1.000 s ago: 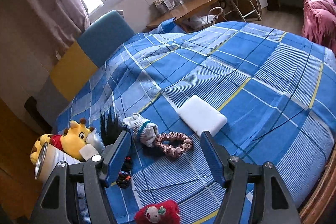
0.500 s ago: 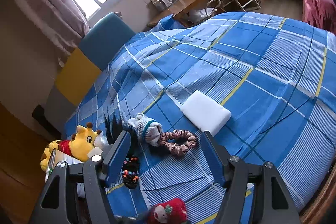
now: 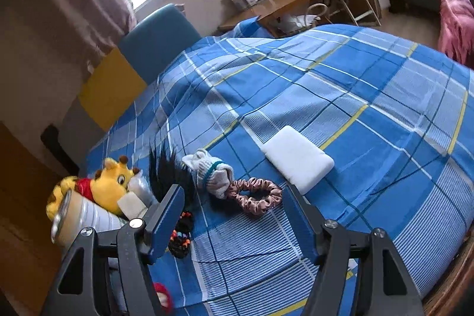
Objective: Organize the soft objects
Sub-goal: 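Lift the red plush with the left tool while the right tool grasps the white rolled bandage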
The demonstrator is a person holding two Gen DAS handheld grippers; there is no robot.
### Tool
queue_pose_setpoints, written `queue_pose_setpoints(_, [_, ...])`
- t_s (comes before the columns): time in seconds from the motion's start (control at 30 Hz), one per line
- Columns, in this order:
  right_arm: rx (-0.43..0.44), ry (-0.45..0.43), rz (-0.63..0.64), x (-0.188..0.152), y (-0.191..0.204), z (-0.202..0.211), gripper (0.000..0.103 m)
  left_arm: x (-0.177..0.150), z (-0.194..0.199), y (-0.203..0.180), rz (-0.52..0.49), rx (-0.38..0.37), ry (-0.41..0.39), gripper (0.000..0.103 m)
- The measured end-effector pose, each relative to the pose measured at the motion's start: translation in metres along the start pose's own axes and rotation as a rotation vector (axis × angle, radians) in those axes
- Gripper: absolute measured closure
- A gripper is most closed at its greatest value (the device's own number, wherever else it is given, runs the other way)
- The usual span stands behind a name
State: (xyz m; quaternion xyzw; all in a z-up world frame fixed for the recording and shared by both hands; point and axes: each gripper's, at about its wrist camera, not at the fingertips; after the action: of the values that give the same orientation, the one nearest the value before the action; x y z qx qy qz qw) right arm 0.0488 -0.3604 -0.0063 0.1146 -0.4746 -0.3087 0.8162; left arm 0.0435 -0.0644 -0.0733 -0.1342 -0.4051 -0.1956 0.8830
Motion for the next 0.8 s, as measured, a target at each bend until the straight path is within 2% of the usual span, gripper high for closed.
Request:
queue_pose_setpoints(0.13, [0.016, 0.032, 0.072, -0.005, 0.013, -0.005, 0.033, -0.009, -0.003, 0.001, -0.003, -0.013, -0.016, 0.072])
queue_pose_setpoints(0.23, [0.057, 0.089, 0.128, -0.012, 0.027, -0.012, 0.034, -0.014, -0.005, 0.009, 0.046, -0.038, -0.031, 0.070])
queue_pose_setpoints(0.37, [0.127, 0.214, 0.248, -0.026, 0.054, -0.029, 0.038, -0.015, -0.003, 0.007, 0.041, -0.056, -0.048, 0.070])
queue_pose_setpoints(0.43, [0.190, 0.289, 0.297, -0.034, 0.073, -0.041, 0.039, -0.017, -0.002, 0.008, 0.052, -0.061, -0.061, 0.070])
queue_pose_setpoints(0.6, [0.302, 0.411, 0.450, -0.043, 0.137, -0.080, 0.039, -0.017, -0.001, 0.010, 0.073, -0.076, -0.071, 0.070])
queue_pose_setpoints(0.8, [0.289, 0.509, 0.572, -0.058, 0.186, -0.146, 0.037, -0.019, 0.000, 0.011, 0.081, -0.082, -0.082, 0.070])
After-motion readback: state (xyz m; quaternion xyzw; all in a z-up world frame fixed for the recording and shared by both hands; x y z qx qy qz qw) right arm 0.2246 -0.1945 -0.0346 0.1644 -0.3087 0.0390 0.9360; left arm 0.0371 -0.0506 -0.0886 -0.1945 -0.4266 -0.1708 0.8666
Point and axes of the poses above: each gripper's, at about its wrist camera, not at the fingertips, and z roughly against the way its jaws point, y to its left, x to its top, and after that the axes turned 10 degrees about -y, right-handed
